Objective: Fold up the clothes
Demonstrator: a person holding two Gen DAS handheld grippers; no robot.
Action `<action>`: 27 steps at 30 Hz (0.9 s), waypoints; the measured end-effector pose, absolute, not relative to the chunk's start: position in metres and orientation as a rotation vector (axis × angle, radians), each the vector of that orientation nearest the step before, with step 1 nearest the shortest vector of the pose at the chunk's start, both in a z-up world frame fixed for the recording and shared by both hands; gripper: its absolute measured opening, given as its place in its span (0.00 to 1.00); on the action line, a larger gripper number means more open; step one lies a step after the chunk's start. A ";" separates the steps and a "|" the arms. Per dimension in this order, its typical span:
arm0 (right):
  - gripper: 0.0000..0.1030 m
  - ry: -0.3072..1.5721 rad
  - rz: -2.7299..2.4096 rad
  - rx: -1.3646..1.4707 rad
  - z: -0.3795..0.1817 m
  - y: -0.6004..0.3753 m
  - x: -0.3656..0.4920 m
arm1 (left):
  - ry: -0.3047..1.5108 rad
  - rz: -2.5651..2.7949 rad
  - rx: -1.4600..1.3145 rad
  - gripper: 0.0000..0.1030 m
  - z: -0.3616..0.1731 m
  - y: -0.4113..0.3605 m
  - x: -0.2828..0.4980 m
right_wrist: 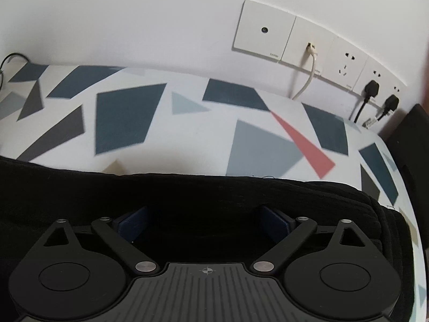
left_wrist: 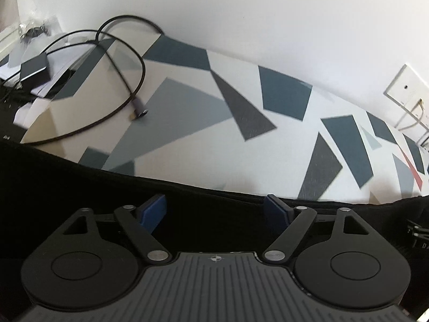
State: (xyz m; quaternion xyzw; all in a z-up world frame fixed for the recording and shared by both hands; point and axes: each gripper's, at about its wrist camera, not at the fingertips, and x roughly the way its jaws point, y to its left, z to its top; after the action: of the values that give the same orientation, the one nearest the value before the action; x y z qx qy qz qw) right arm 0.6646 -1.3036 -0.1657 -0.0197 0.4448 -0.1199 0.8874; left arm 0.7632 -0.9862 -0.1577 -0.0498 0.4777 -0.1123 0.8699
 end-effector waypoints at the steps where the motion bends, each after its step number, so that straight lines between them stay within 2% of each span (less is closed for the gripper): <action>1: 0.91 0.921 -0.251 -0.041 -0.166 -1.307 0.672 | 0.993 -0.231 -0.103 0.82 -0.159 -0.990 0.768; 4: 0.97 0.909 -0.254 -0.035 -0.169 -1.320 0.694 | 0.978 -0.223 -0.102 0.84 -0.159 -1.002 0.782; 10: 0.98 0.880 -0.238 -0.002 -0.157 -1.330 0.709 | 0.981 -0.226 -0.105 0.83 -0.135 -0.987 0.780; 15: 0.99 0.754 -0.201 0.036 -0.123 -1.313 0.645 | 0.969 -0.240 -0.123 0.85 -0.114 -0.926 0.735; 21: 0.99 0.706 -0.257 0.200 -0.106 -1.267 0.530 | 1.052 -0.215 -0.094 0.85 -0.132 -0.855 0.701; 22: 0.96 0.689 -0.279 0.251 -0.106 -1.256 0.509 | 1.058 -0.214 -0.095 0.85 -0.136 -0.844 0.699; 23: 0.89 0.679 -0.313 0.293 -0.107 -1.245 0.491 | 1.058 -0.220 -0.097 0.85 -0.139 -0.834 0.698; 27: 0.81 0.718 -0.390 0.444 -0.126 -1.205 0.451 | 1.030 -0.305 -0.073 0.85 -0.143 -0.818 0.691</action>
State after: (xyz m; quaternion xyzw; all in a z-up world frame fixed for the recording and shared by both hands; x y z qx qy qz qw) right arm 0.4510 -1.2052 -0.1258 0.2143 0.3462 -0.1882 0.8938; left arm 0.6911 -0.8178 -0.1432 -0.0345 0.4906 -0.1451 0.8585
